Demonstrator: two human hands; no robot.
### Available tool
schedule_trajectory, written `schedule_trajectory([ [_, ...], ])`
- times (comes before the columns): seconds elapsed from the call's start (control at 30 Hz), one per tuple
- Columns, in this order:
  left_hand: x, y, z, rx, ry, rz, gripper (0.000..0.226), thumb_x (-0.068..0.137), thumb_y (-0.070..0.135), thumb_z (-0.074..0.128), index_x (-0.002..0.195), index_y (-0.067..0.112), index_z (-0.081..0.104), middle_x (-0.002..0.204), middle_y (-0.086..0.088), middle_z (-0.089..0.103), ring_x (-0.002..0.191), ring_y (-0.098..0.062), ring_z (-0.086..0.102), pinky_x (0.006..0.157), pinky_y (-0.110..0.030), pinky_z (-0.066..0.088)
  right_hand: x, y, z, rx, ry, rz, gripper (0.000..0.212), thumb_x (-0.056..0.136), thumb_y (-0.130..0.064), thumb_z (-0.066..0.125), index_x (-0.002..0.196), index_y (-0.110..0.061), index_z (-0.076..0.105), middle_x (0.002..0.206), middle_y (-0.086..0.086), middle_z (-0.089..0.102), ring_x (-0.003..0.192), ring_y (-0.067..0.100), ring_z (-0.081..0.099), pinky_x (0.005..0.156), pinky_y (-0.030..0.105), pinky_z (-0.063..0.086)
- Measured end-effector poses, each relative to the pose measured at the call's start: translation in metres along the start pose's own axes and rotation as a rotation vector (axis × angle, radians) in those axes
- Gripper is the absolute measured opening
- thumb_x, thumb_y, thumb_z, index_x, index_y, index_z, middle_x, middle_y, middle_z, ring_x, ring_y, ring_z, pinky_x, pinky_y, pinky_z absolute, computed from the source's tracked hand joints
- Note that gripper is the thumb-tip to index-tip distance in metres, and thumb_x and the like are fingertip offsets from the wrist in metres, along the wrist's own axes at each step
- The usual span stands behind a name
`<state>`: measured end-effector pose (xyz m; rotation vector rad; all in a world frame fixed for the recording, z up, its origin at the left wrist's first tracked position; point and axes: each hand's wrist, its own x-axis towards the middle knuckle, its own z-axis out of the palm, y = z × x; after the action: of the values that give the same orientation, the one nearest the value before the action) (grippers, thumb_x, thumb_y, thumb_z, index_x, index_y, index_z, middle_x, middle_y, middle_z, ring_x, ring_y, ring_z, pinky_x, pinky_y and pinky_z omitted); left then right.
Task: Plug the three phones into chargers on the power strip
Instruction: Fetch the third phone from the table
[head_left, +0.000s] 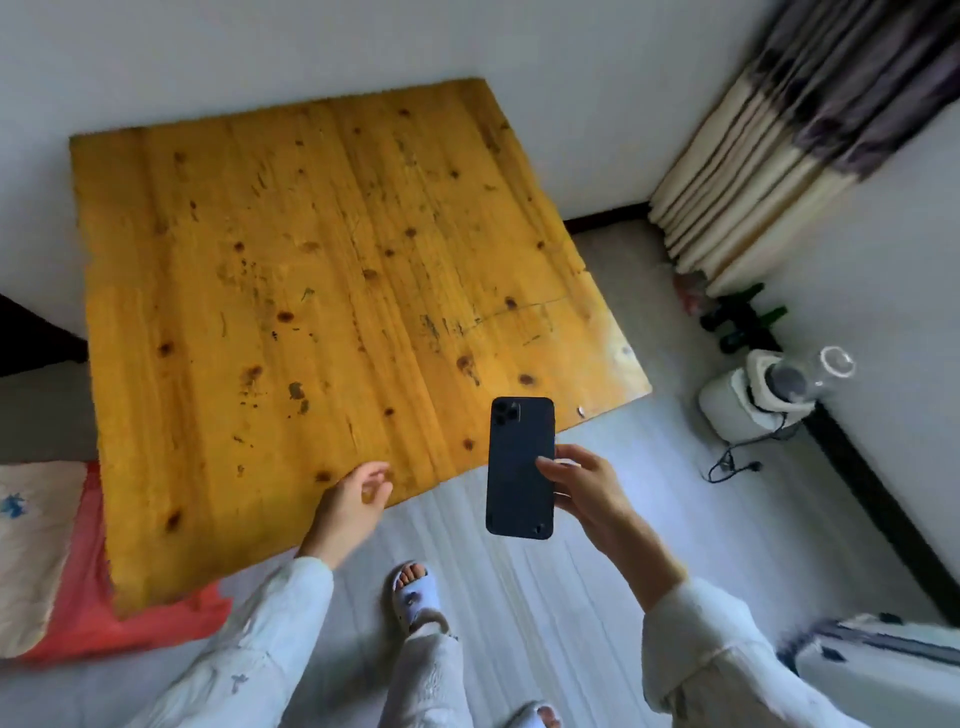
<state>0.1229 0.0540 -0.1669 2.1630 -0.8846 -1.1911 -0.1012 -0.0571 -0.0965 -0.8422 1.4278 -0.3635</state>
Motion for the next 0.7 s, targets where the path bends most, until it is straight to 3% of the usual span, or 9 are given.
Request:
schedule_trajectory([
  [0.1,-0.026,0.051,0.061,0.020,-0.160,0.133,0.026,0.088,-0.001,0.051,0.114,-0.003,0.057,0.112,-0.022,0.062,0.105,-0.030,0.058,0.088,-0.026,0.041,-0.044,0.016,-0.074,0.137,0.107,-0.065,0.011,0.087,0.000,0.054,0.098,0.000,0.057,0.084,0.012,0.062,0.078,0.026,0.059,0.066,0.031,0.048],
  [0.3,-0.115,0.164,0.198,0.144,-0.412,0.483,0.023,0.088,0.003,0.053,0.110,0.003,0.061,0.106,-0.015,0.067,0.100,-0.024,0.062,0.092,-0.032,0.046,-0.161,0.092,-0.235,0.376,0.369,-0.186,0.007,0.085,-0.002,0.058,0.083,-0.008,0.058,0.080,0.009,0.064,0.074,0.023,0.060,0.065,0.029,0.049],
  [0.37,-0.156,0.198,0.250,0.178,-0.503,0.577,0.021,0.089,0.006,0.053,0.108,0.007,0.062,0.102,-0.012,0.067,0.098,-0.022,0.062,0.092,-0.032,0.046,-0.207,0.128,-0.286,0.446,0.481,-0.215,0.005,0.085,-0.003,0.059,0.084,-0.008,0.059,0.079,0.008,0.065,0.072,0.021,0.062,0.061,0.026,0.050],
  [0.5,-0.250,0.250,0.355,0.212,-0.773,0.677,0.016,0.089,0.011,0.053,0.101,0.017,0.062,0.096,-0.008,0.067,0.091,-0.022,0.063,0.070,-0.018,0.048,-0.298,0.203,-0.374,0.566,0.724,-0.249,0.007,0.085,-0.006,0.060,0.091,-0.009,0.061,0.085,0.010,0.065,0.075,0.022,0.064,0.066,0.029,0.054],
  [0.7,-0.393,0.298,0.501,0.331,-1.169,0.886,0.016,0.091,0.015,0.052,0.102,0.021,0.062,0.093,-0.001,0.070,0.083,-0.012,0.065,0.072,-0.020,0.045,-0.417,0.308,-0.456,0.795,1.100,-0.267,0.011,0.087,-0.010,0.059,0.098,-0.011,0.059,0.100,0.010,0.065,0.091,0.024,0.063,0.068,0.029,0.052],
])
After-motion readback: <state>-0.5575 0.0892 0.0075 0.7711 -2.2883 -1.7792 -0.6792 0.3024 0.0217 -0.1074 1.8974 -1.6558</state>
